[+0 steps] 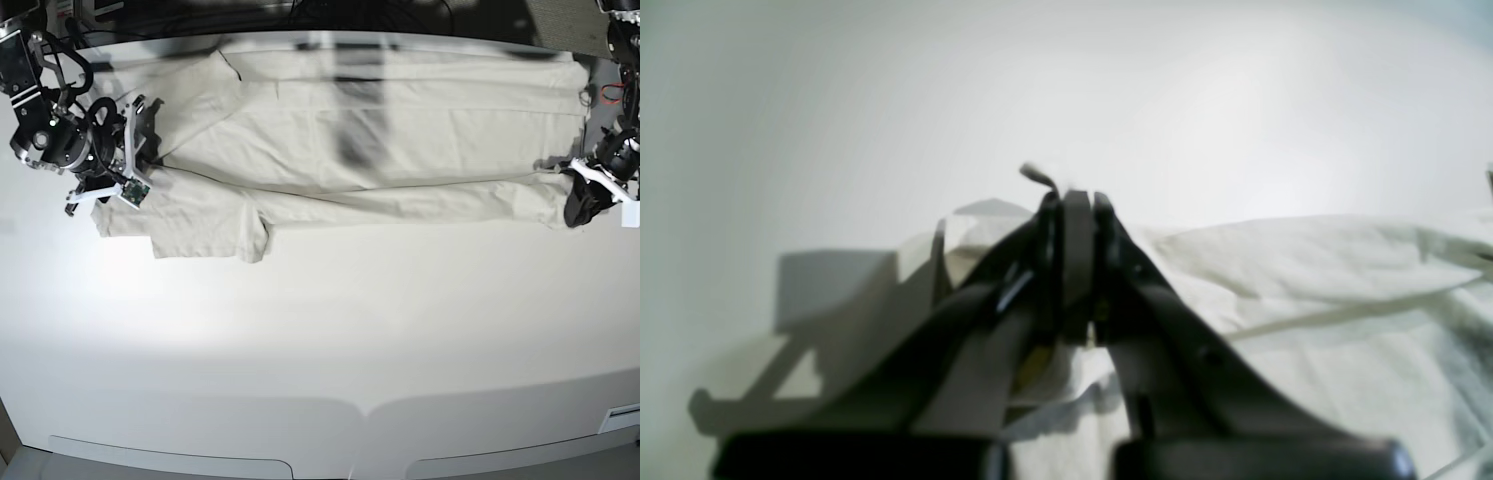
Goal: Fold the T-shirt properly
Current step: 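Release the hem and move the right gripper to the sleeve edge, then grasp the folded edge with the right gripper and pull it toward the collar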
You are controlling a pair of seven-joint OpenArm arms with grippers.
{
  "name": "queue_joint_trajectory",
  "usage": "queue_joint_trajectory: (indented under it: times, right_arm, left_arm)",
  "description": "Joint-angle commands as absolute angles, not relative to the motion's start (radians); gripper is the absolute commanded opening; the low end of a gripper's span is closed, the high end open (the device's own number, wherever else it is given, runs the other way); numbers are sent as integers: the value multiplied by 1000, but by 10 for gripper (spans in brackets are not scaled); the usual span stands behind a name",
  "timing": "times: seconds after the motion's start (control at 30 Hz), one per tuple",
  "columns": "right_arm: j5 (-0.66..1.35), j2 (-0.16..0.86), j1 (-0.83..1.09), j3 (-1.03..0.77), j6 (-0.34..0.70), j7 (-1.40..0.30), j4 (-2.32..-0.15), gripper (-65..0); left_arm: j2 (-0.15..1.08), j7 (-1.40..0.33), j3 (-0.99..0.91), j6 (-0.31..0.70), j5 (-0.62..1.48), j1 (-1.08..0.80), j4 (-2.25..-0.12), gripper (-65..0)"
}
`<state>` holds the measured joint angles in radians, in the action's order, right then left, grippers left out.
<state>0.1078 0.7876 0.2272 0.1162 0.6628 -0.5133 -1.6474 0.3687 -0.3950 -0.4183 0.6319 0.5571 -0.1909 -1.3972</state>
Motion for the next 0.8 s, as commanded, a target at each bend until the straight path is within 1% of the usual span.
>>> queue_joint_trajectory:
  times: [0.0,0.1,0.23,0.3,0.4,0.43,0.5,0.6,0.67,0.77]
  right_arm:
    - [88,802,216,105,661,-492,-1654,-438]
    - [34,801,216,105,658,-451,-1642,-438]
    - [25,800,216,105,658,-426,-1642,-447]
    - [22,794,216,105,657,-435,-1642,-512]
    - [21,778,216,105,651,-452,-1642,-628]
    - [22,773,216,105,641,-452,-1642,-650]
    - [22,773,216,105,599,-440,-1642,-650]
    - [22,779,216,105,446,-368,-1650,-650]
    - [23,790,216,104,421,-350,-1679,-650]
    - [37,805,216,103,418,-398,-1736,-650]
  left_arm:
    - [389,-365,-425,640,572,-179,-1415,-650]
    - [389,-365,-425,640,572,-179,-1415,-650]
    - [389,-366,-425,640,572,-179,-1415,-650]
    - [388,-365,-425,640,572,-179,-1415,-650]
    - [388,-365,-425,640,572,-179,-1415,-650]
    - [389,-366,-425,640,572,-179,-1415,-650]
    - [389,-366,-425,639,572,-179,-1415,-650]
    - [390,-364,-425,639,576,-179,-1415,-650]
    - [398,-364,-425,639,578,-179,-1416,-650]
    - [413,-366,-425,639,590,-179,-1416,-650]
